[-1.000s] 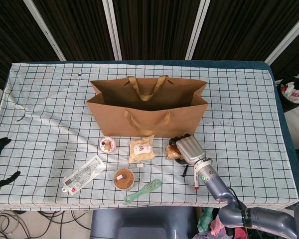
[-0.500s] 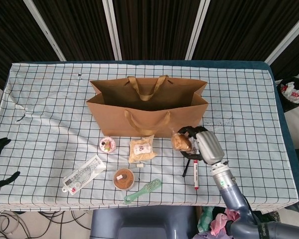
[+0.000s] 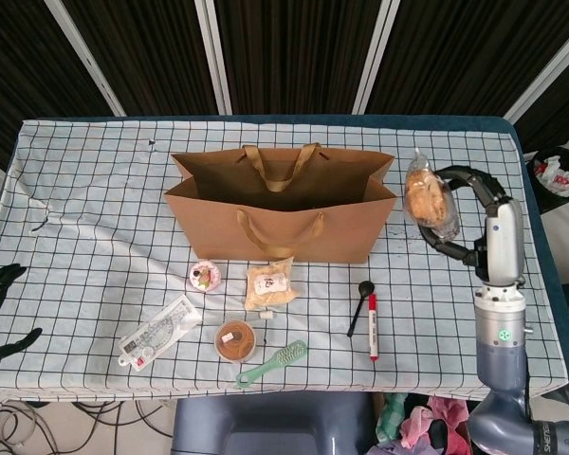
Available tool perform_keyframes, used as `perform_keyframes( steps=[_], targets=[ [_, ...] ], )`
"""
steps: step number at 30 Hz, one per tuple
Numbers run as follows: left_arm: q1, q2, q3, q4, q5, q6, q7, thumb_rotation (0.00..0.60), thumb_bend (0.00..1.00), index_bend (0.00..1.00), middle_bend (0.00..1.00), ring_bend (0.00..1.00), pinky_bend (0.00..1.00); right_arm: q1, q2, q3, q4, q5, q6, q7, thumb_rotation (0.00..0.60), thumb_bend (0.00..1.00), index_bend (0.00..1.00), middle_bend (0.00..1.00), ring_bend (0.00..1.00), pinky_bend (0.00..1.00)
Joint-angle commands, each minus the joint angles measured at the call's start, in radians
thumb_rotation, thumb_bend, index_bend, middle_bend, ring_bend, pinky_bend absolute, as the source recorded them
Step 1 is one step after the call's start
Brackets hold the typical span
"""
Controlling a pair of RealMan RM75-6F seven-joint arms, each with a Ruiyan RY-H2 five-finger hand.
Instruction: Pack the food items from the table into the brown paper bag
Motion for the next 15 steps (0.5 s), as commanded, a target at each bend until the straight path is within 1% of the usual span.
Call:
perform_keyframes(
  steps=[1, 5, 9, 11, 15],
  targets=[
    [-0.001, -0.001, 0.000, 0.001, -0.002, -0.002, 0.002, 0.600, 0.10, 0.14, 0.14, 0.02, 0.05, 0.085, 0.036, 0.070, 0.012, 0.097, -0.117, -0.026, 0.600, 0.36, 0.43, 0.45, 0.49, 0.32],
    [-0.004, -0.002, -0.002, 0.002, -0.008, -0.013, 0.005, 0.600, 0.10, 0.14, 0.14, 0.02, 0.05, 0.167, 0.023, 0.113, 0.058, 0.196, -0.226, -0.010, 0.600, 0.36, 0.43, 0.45, 0.49, 0.32],
    [-0.007, -0.004, -0.002, 0.004, -0.009, -0.018, 0.006, 0.600, 0.10, 0.14, 0.14, 0.02, 0.05, 0.224, -0.018, 0.142, 0.108, 0.268, -0.315, 0.106, 0.600, 0.36, 0.43, 0.45, 0.49, 0.32],
    [-0.007, -0.004, -0.002, 0.004, -0.012, -0.023, 0.007, 0.600, 0.10, 0.14, 0.14, 0.02, 0.05, 0.247, -0.035, 0.140, 0.137, 0.277, -0.348, 0.138, 0.600, 0.36, 0.44, 0.45, 0.49, 0.32],
    [-0.010, -0.007, -0.002, 0.004, -0.011, -0.026, 0.013, 0.600, 0.10, 0.14, 0.14, 0.02, 0.05, 0.289, -0.074, 0.116, 0.186, 0.276, -0.385, 0.129, 0.600, 0.36, 0.44, 0.45, 0.49, 0.32]
  ],
)
